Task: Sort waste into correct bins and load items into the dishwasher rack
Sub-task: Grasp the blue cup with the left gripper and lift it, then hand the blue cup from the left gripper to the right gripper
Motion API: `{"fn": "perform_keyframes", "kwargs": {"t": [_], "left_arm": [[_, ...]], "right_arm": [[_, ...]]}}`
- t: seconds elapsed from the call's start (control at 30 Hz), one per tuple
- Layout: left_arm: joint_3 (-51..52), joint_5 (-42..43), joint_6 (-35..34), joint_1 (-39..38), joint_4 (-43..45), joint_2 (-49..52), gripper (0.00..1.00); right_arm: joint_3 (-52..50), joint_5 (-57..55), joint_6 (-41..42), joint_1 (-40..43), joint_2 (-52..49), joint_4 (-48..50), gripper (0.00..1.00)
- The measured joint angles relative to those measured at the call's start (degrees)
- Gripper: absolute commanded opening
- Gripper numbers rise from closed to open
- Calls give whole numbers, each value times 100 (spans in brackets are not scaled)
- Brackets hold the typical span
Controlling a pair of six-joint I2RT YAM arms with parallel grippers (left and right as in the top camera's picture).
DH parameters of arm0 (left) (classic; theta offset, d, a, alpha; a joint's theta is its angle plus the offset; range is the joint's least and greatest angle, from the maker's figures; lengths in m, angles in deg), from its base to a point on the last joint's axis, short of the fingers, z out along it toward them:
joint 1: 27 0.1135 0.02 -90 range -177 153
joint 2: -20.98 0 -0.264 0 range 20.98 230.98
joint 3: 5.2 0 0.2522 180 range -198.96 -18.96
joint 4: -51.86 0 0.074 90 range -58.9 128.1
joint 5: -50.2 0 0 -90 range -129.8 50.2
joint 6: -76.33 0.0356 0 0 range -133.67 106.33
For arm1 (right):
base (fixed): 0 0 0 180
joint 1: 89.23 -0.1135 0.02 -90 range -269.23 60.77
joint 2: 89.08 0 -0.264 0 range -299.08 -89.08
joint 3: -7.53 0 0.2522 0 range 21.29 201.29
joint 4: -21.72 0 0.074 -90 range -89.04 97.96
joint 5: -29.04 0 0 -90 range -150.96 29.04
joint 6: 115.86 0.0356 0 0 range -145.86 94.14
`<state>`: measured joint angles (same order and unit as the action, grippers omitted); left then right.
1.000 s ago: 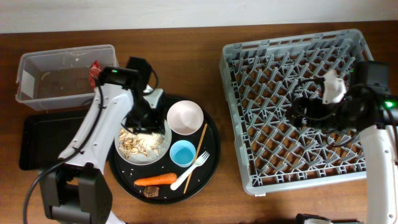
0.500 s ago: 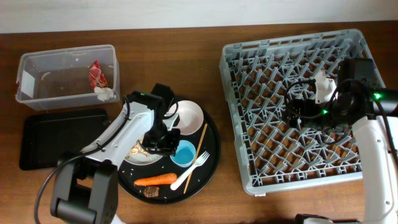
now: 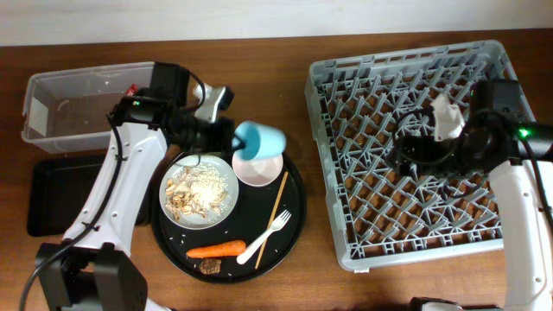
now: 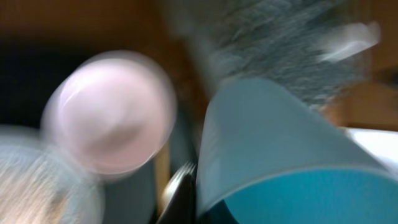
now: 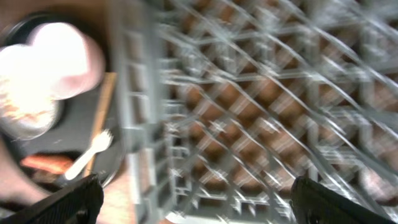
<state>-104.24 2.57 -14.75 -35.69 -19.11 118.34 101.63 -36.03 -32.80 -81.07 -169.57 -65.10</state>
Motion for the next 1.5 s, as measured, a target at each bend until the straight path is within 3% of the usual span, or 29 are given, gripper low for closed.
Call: {"fn": "perform_keyframes", "kwargs": {"t": [0.13, 0.27, 0.43, 0.63, 0.77, 0.87, 1.17, 1.2, 1.37, 1.5], "left_arm": [[4, 1978, 452, -39, 883, 2, 0], [4, 2684, 527, -186, 997, 2, 0], [2, 3165, 566, -400, 1080, 2, 0], [2, 3287, 566, -699, 1082, 2, 0], [2, 3294, 566, -826, 1082, 2, 0], [2, 3274, 566, -835, 1084, 2, 0], [4, 3226, 564, -824, 1261, 2, 1], [4, 3226, 566, -824, 1276, 2, 4], [4, 3121, 577, -831, 1340, 2, 21], [4, 2830, 599, -828, 1322, 2, 34]], "right_arm": [[0, 2612, -1486, -13, -448, 57, 99], [0, 4277, -2511, -216, -833, 103, 99], [-4, 5169, -3001, -852, -1014, 680, 99], [-7, 5587, -3123, -1316, -1021, 1145, 99], [-4, 5698, -3145, -1349, -1021, 1152, 92], [-4, 5772, -3161, -1353, -1021, 1152, 72], [-7, 5886, -3189, -1351, -1023, 1156, 64], [-7, 5886, -3193, -1349, -1023, 1152, 59], [-7, 5731, -3029, -1357, -1023, 1106, 52], [-7, 5283, -2704, -1364, -1023, 1043, 50]]}}
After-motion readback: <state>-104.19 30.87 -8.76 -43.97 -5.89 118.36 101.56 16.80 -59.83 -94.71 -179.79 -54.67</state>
